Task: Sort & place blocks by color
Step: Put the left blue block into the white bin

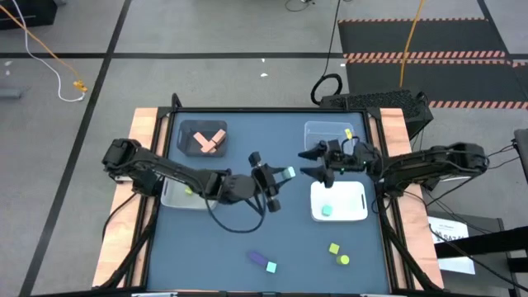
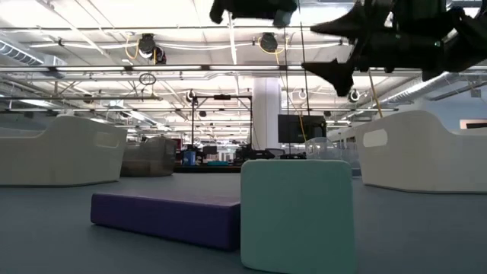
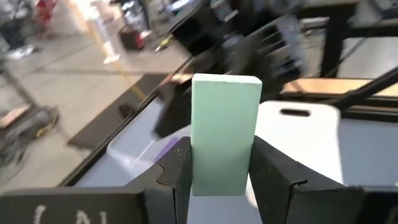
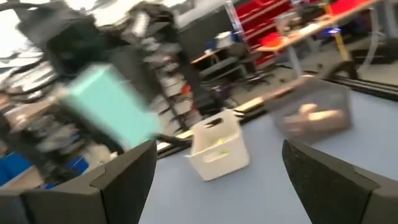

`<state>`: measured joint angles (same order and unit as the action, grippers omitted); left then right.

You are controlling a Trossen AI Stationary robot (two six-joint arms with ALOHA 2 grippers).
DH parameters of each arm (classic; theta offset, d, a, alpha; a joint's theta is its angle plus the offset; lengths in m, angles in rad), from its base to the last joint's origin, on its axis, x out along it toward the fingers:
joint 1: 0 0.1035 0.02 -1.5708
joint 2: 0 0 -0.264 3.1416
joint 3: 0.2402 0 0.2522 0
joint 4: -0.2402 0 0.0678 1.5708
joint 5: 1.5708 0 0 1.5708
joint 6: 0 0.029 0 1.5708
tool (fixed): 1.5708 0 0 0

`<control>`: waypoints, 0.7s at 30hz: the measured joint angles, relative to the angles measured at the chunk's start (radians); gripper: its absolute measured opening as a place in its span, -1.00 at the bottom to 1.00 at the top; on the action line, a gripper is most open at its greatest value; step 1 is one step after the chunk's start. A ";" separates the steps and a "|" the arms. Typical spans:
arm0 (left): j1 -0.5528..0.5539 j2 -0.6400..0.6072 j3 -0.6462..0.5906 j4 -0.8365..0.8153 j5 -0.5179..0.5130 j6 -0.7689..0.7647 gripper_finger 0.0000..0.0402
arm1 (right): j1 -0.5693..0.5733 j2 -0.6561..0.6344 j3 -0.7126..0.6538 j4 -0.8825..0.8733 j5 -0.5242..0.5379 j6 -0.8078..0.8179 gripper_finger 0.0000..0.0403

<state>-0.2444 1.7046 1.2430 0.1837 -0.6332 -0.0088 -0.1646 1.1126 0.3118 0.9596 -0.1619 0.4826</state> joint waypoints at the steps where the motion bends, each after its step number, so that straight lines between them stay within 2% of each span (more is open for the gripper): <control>1: 0.002 0.000 0.000 -0.020 -0.019 -0.022 -0.38 | 0.015 0.000 0.010 -0.001 0.000 -0.013 0.68; 6: 0.002 0.000 0.000 -0.092 -0.139 -0.091 -0.38 | 0.079 0.000 0.071 -0.059 0.047 -0.090 0.68; 13: 0.017 0.005 0.000 -0.104 -0.161 -0.132 -0.38 | 0.173 0.022 0.262 -0.422 0.348 -0.238 0.68; 17: 0.018 0.005 0.000 -0.110 -0.229 -0.144 -0.38 | 0.215 0.066 0.334 -0.429 0.379 -0.259 0.68; 21: 0.021 0.005 0.000 -0.114 -0.240 -0.144 -0.38 | 0.238 0.123 0.377 -0.433 0.476 -0.267 0.68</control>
<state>-0.2230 1.7092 1.2430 0.0695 -0.8737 -0.1528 0.0735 1.2358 0.6886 0.5266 0.3144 0.2156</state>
